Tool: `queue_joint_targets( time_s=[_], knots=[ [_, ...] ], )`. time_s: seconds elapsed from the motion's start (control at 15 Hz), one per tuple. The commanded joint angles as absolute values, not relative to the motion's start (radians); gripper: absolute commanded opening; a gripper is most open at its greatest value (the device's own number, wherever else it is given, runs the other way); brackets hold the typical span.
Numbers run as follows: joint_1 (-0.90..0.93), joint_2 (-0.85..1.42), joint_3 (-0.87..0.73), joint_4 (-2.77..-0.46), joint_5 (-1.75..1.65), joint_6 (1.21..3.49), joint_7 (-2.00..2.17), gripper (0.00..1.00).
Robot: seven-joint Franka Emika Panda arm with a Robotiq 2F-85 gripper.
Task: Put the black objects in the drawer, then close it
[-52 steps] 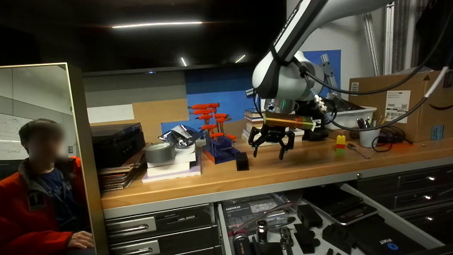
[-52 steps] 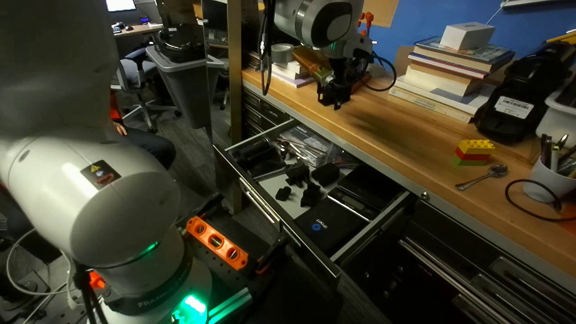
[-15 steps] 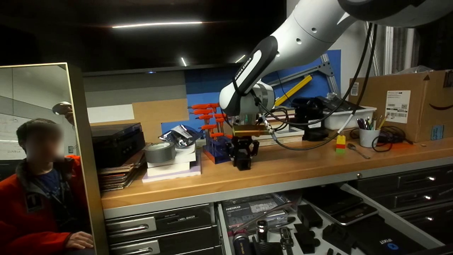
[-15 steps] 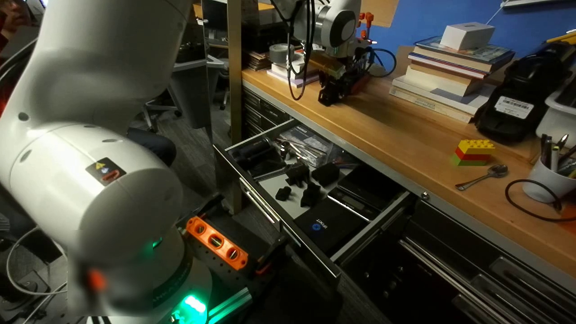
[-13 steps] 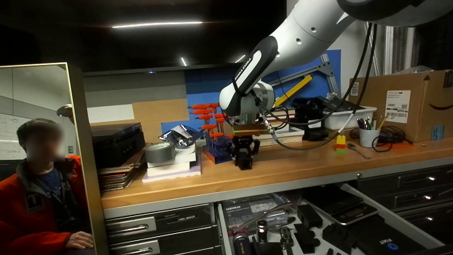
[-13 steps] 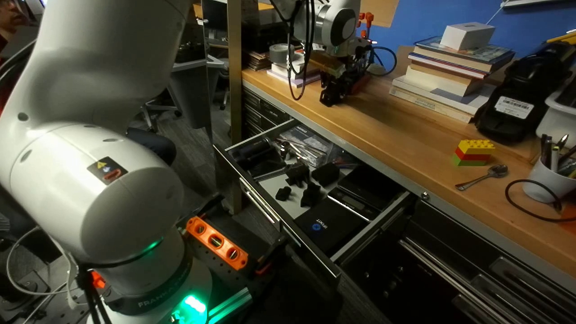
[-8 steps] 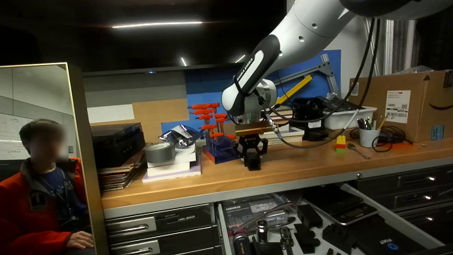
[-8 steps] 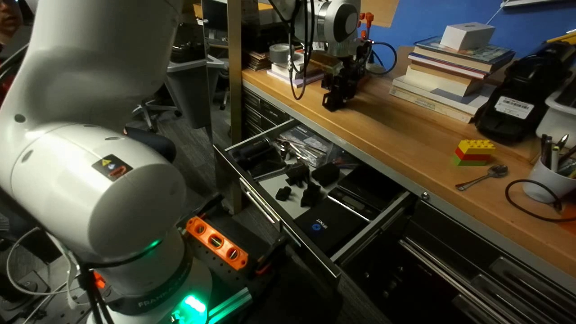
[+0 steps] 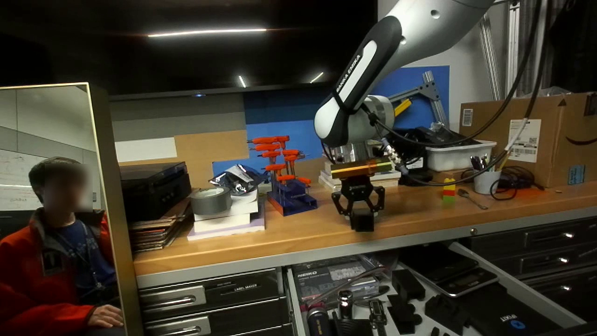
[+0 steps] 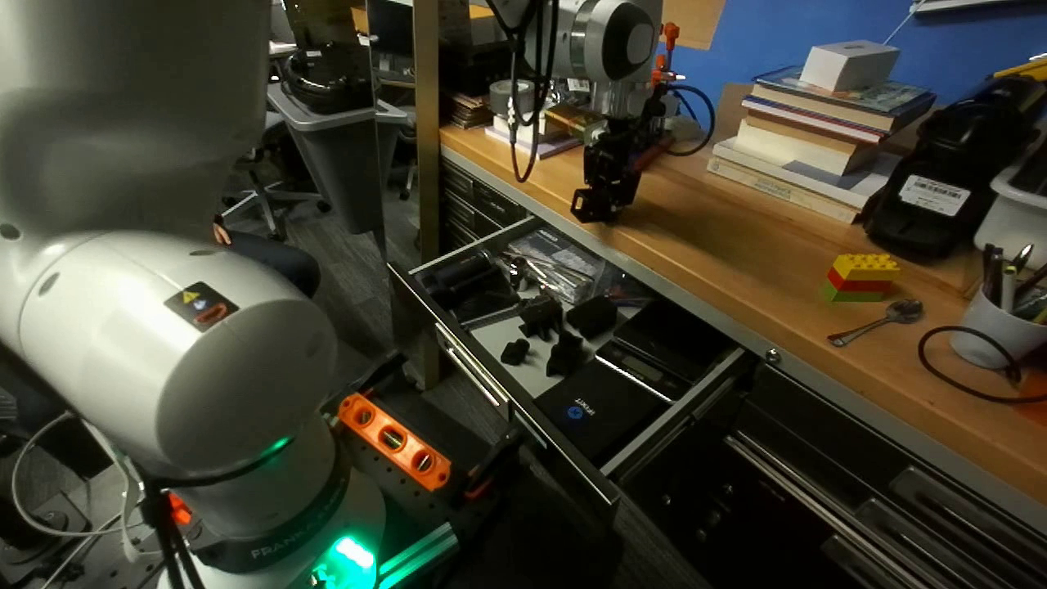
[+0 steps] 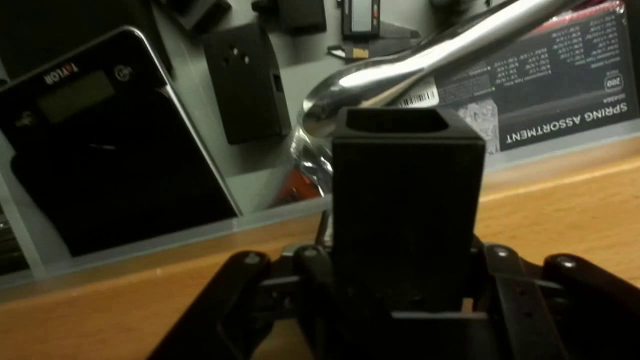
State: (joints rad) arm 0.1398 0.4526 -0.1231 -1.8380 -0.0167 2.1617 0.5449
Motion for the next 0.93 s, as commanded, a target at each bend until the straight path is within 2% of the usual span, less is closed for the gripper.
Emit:
queue_joint_targets(
  time_s=[0.0,0.87],
  knots=[
    [0.106,0.299,-0.102,-2.03,0.028,2.18,0.544,0.27],
    [0.027,0.154,-0.019,-2.433,0.308,2.465,0.286,0.27]
  ],
)
